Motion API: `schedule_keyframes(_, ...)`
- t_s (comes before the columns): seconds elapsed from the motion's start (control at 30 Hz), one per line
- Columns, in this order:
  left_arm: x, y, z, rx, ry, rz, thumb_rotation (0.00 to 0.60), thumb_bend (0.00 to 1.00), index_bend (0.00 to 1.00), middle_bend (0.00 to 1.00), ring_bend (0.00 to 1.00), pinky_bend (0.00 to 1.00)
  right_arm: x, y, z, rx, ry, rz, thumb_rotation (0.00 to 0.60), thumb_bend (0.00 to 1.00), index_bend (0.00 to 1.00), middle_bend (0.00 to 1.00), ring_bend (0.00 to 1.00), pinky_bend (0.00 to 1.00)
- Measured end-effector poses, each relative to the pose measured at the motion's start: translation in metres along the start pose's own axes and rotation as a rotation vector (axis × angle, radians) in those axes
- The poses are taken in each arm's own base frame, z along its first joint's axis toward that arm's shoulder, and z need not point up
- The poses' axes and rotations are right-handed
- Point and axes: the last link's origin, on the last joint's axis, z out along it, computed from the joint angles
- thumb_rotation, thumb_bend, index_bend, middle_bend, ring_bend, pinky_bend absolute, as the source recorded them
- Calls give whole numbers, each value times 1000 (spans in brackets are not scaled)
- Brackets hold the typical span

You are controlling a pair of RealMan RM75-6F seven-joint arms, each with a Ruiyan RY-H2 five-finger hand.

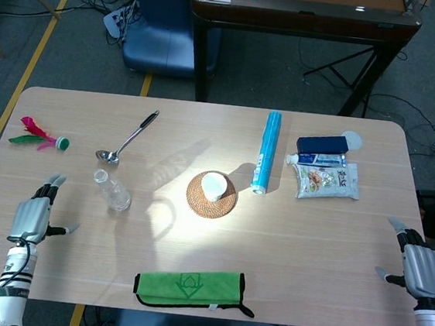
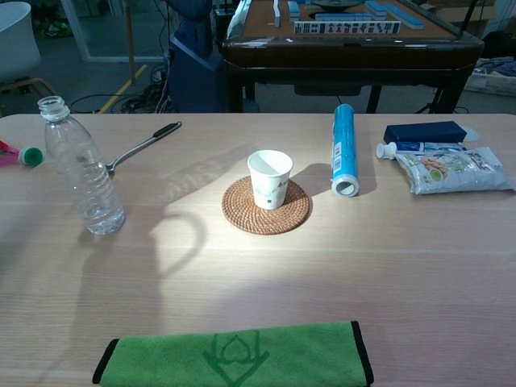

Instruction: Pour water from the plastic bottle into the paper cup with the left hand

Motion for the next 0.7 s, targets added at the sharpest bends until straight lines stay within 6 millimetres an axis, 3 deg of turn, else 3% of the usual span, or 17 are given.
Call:
schedule_keyframes(0.2,13,-24,-23,-42,32,106,600,0,99,51,187,376,-1,-1,0,1,4,-14,600,0,128,184,162,400)
schedule_keyframes(0.43,17,-38,-43,-146,65,237,600,0,360,242,294,419,-1,-5,-3,14,21,-33,600,0,174,200,162,400)
schedule_keyframes(0.7,14,-48,-71,-172,56,376,600,0,442,338,355,432,-2,-8,-5,8,28,-61,600,0,189,202,162,400)
